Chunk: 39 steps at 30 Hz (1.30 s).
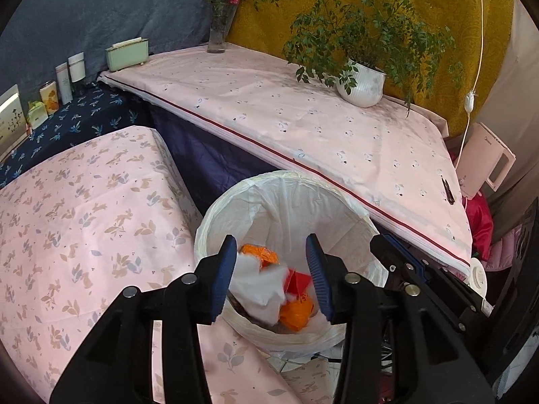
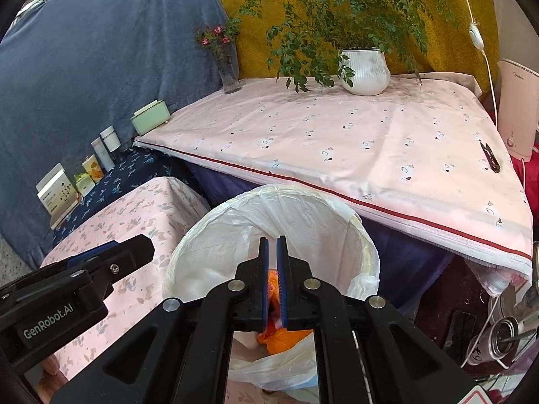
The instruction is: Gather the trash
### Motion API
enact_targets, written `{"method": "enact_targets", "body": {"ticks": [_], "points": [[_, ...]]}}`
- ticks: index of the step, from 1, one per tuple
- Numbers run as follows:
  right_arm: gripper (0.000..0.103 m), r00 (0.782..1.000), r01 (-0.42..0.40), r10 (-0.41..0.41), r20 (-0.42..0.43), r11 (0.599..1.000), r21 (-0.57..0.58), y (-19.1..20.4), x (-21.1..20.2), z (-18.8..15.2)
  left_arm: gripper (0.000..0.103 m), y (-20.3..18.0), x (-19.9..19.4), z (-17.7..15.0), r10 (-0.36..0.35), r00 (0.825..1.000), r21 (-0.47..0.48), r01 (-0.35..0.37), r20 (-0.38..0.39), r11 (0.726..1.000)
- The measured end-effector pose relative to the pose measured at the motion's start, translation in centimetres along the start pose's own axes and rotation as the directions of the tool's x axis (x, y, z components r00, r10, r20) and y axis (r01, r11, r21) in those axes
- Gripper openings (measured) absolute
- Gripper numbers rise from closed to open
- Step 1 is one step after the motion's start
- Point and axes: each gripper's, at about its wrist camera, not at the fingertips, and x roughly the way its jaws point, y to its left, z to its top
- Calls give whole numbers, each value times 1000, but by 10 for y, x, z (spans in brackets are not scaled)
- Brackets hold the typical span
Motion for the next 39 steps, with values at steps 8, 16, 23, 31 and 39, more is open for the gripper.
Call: {"method": "enact_targets", "body": {"ticks": [8, 16, 23, 31, 39], "points": [[25, 1000, -7, 7, 2, 999, -34, 7, -6, -2, 46, 6, -2, -3, 28, 1000, -8, -28, 0, 1000], [38, 1000, -8, 8, -8, 998, -70, 14, -14, -4, 54, 13, -8, -11, 68, 998, -16, -68, 5, 998], [55, 1000, 6, -8, -17, 995, -97, 14, -21, -8, 62, 22, -12, -21, 100, 995, -28, -100, 4, 995], [72, 1000, 10, -14, -21, 988, -155, 20, -29, -12, 73, 32, -16, -32, 149, 989, -44, -149, 4, 988], [88, 999, 38, -41, -16, 983, -182, 21, -31, -19, 83, 40, -18, -41, 187, 982, -54, -186, 4, 981]]}}
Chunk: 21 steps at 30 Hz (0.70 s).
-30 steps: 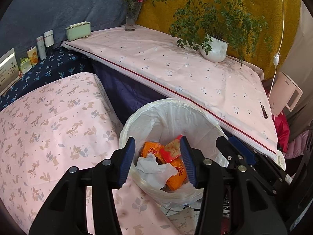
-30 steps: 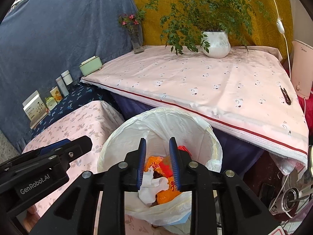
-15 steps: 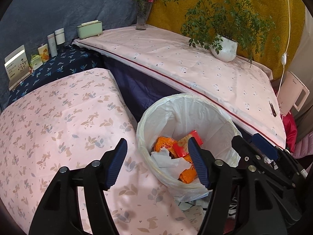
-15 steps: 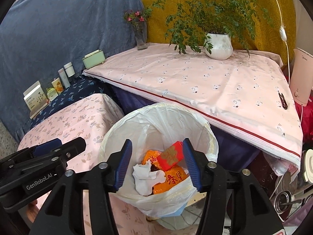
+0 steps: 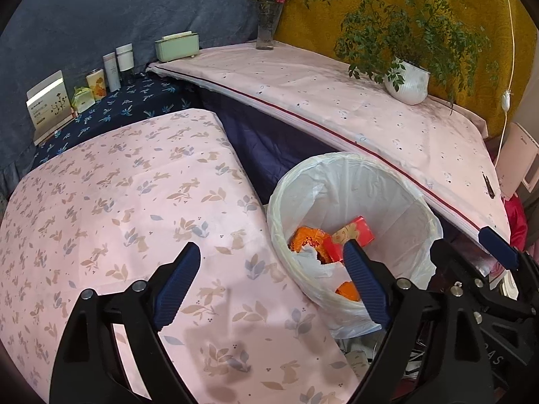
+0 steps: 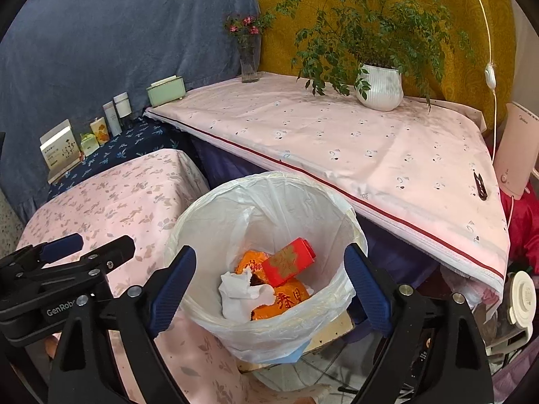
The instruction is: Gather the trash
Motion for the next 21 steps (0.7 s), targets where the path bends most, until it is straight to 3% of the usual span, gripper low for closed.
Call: {"method": "enact_targets", "body": {"ticks": [3, 21], "points": [[96, 1000, 9, -9, -6, 1000, -18, 1, 0, -2, 84, 1, 2, -4, 15, 1000, 5, -15, -3, 1000], [96, 999, 37, -40, -19, 992, -121, 4, 0, -18, 90, 5, 10, -21, 71, 997, -6, -71, -29, 997]]}}
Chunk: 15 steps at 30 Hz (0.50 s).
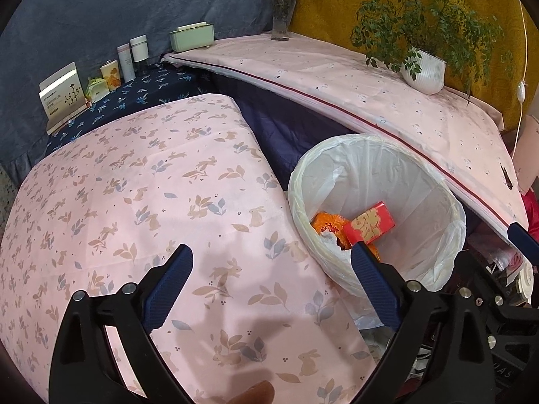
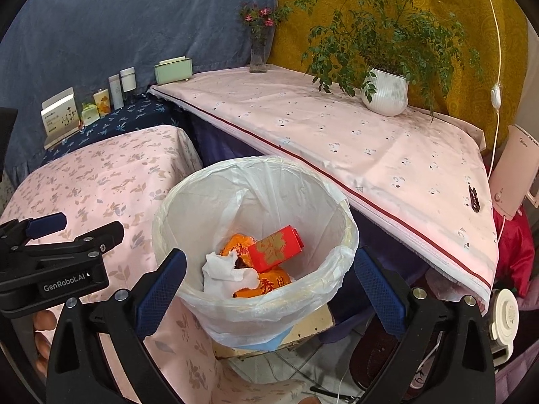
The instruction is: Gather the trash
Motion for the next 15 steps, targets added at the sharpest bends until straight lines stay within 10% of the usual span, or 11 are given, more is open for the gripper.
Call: {"method": "enact_targets", "body": {"ticks": [15], "points": [[96, 1000, 10, -10, -6, 1000, -16, -2, -7, -3, 90, -7, -2, -5, 25, 1000, 3, -25, -10, 1000]]}}
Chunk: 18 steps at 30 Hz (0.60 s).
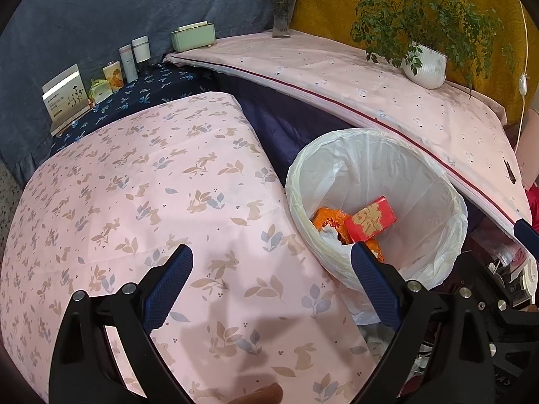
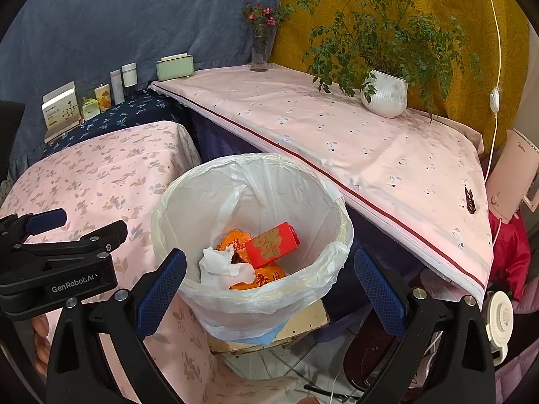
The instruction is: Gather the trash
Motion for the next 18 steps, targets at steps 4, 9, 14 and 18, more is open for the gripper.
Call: {"method": "enact_targets", "body": {"ticks": [4, 9, 14, 18], "points": [[96, 1000, 1, -1, -4, 1000, 2, -1, -1, -1, 90, 1, -1, -2, 4, 1000, -14, -4, -11, 1000], [96, 1000, -2, 2, -4, 1000, 2, -2, -2, -1, 90, 1, -1, -3, 12, 1000, -11, -12, -10, 1000], [96, 1000, -2, 2, -3, 1000, 0, -1, -2, -2, 90, 0, -3, -2, 17, 1000, -9, -17, -5, 1000], [96, 1000, 0, 0, -4, 1000, -1, -1, -2, -1, 90, 0, -4, -2, 19, 1000, -9, -19, -2, 1000]]}}
